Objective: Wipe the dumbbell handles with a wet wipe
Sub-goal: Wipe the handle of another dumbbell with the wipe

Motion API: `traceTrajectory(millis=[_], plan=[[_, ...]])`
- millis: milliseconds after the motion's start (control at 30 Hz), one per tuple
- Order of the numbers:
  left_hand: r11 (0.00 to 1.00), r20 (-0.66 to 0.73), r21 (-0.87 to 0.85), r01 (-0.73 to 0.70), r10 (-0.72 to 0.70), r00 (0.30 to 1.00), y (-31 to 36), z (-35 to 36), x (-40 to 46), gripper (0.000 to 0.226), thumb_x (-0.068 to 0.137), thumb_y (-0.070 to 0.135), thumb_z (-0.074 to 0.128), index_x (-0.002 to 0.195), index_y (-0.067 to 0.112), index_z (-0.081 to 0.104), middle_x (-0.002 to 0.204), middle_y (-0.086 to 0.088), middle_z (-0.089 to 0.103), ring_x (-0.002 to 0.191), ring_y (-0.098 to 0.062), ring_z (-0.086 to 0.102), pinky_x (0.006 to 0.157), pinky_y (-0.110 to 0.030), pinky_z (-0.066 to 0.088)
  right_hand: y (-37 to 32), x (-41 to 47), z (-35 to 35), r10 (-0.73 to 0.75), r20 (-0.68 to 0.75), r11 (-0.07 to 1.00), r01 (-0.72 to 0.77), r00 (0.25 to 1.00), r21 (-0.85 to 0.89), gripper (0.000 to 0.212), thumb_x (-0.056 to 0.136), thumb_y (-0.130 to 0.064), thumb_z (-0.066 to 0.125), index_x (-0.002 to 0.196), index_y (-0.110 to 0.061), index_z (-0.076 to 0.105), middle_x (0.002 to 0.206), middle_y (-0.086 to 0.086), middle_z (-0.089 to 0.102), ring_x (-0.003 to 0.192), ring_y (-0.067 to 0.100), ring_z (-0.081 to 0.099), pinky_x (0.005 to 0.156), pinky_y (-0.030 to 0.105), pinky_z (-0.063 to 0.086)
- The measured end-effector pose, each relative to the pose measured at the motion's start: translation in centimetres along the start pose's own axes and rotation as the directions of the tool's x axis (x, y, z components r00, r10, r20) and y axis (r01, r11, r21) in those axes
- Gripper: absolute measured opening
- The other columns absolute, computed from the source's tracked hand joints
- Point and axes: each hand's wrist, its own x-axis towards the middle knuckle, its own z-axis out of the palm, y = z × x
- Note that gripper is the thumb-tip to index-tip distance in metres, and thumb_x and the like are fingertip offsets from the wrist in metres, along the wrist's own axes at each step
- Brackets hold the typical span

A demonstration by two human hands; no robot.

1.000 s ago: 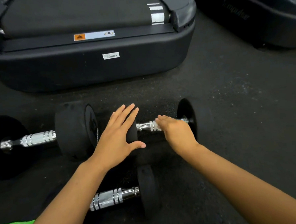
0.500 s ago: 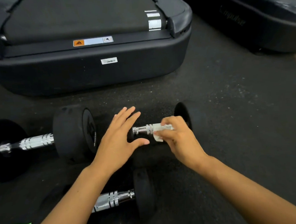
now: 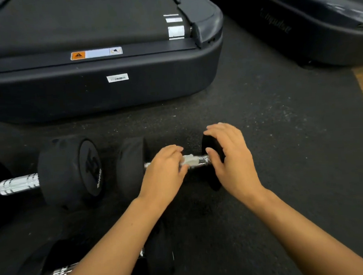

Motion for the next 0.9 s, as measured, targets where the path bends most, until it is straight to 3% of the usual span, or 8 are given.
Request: traceTrajectory(millis=[133, 200, 267, 433, 600, 767, 833, 900], plan=[[0.999, 0.115, -0.022, 0.035, -0.032, 0.993, -0.7, 1.5, 0.2, 0.026, 0.09, 0.013, 0.056, 0.116, 0.017, 0.053, 0.124, -0.001, 0.054, 0.11, -0.018, 0.053, 0.093, -0.034, 0.044, 1.9, -0.5, 1.2, 0.093, 0.117, 0.991, -0.081, 0.989, -0.105, 0.051, 0.085, -0.01, 0.062, 0.133, -0.01, 0.045, 0.145, 0.004, 0.038, 0.14, 0.019, 0.02, 0.115, 0.037, 0.016], [0.997, 0.147, 0.009, -0.078, 0.076, 0.986, -1.0, 2.5, 0.4, 0.044, 0.091, 0.006, 0.053, 0.134, 0.018, 0.048, 0.138, -0.001, 0.047, 0.125, -0.017, 0.045, 0.109, -0.029, 0.031, 2.2, -0.7, 1.5, 0.08, 0.134, 0.988, -0.06, 0.988, -0.144, 0.05, 0.087, -0.009, 0.059, 0.135, -0.009, 0.044, 0.146, 0.004, 0.036, 0.14, 0.018, 0.02, 0.115, 0.032, 0.011], [0.983, 0.177, 0.066, -0.169, 0.156, 0.972, -1.1, 3.1, 0.6, 0.047, 0.093, 0.005, 0.052, 0.138, 0.015, 0.044, 0.143, -0.002, 0.044, 0.133, -0.016, 0.037, 0.113, -0.023, 0.014, 2.2, -0.6, 1.5, 0.077, 0.141, 0.984, -0.052, 0.987, -0.173, 0.05, 0.088, -0.008, 0.057, 0.135, -0.007, 0.042, 0.147, 0.006, 0.035, 0.14, 0.019, 0.021, 0.114, 0.029, 0.008], [0.963, 0.065, 0.195, -0.184, 0.175, 0.982, -2.6, 3.6, -0.4, 0.053, 0.066, -0.007, 0.076, 0.116, 0.003, 0.063, 0.118, -0.013, 0.064, 0.109, -0.026, 0.062, 0.094, -0.04, 0.044, 2.2, -0.7, 1.8, 0.067, 0.145, 0.965, -0.027, 0.987, -0.261, 0.049, 0.087, -0.006, 0.057, 0.134, -0.002, 0.044, 0.145, 0.012, 0.039, 0.138, 0.026, 0.027, 0.112, 0.034, 0.011], [0.98, 0.203, 0.158, -0.12, 0.086, 0.975, -0.7, 3.5, 1.4, 0.053, 0.094, 0.006, 0.045, 0.143, 0.019, 0.033, 0.149, 0.001, 0.034, 0.137, -0.016, 0.03, 0.112, -0.034, 0.026, 2.3, -0.8, 1.9, 0.047, 0.141, 0.96, -0.006, 0.989, -0.279, 0.049, 0.086, -0.006, 0.058, 0.133, -0.001, 0.045, 0.143, 0.013, 0.041, 0.136, 0.028, 0.031, 0.111, 0.037, 0.014], [0.955, 0.104, 0.144, -0.261, 0.247, 0.963, -2.6, 3.6, -0.3, 0.05, 0.073, -0.005, 0.054, 0.121, 0.003, 0.06, 0.124, -0.013, 0.061, 0.112, -0.027, 0.06, 0.093, -0.043, 0.048, 2.3, -1.0, 1.8, 0.039, 0.124, 0.961, -0.004, 0.991, -0.276, 0.048, 0.086, -0.006, 0.059, 0.132, 0.0, 0.046, 0.142, 0.014, 0.042, 0.135, 0.029, 0.033, 0.111, 0.038, 0.016], [0.966, 0.159, 0.14, -0.219, 0.197, 0.967, -2.2, 3.3, 0.6, 0.049, 0.086, -0.002, 0.049, 0.132, 0.012, 0.051, 0.135, -0.006, 0.053, 0.123, -0.021, 0.051, 0.104, -0.038, 0.04, 2.3, -1.0, 1.9, 0.036, 0.126, 0.959, 0.001, 0.991, -0.282, 0.049, 0.084, -0.004, 0.061, 0.131, 0.001, 0.047, 0.141, 0.015, 0.043, 0.134, 0.031, 0.034, 0.11, 0.039, 0.016], [0.986, 0.228, 0.136, -0.099, 0.066, 0.971, -1.9, 3.1, 2.3, 0.043, 0.092, 0.009, 0.048, 0.132, 0.024, 0.052, 0.129, -0.004, 0.057, 0.117, -0.023, 0.054, 0.097, -0.037, 0.042, 2.3, -0.9, 1.8, 0.033, 0.136, 0.96, 0.006, 0.99, -0.28, 0.05, 0.084, -0.004, 0.061, 0.131, 0.001, 0.046, 0.141, 0.016, 0.043, 0.134, 0.032, 0.034, 0.11, 0.04, 0.015]])
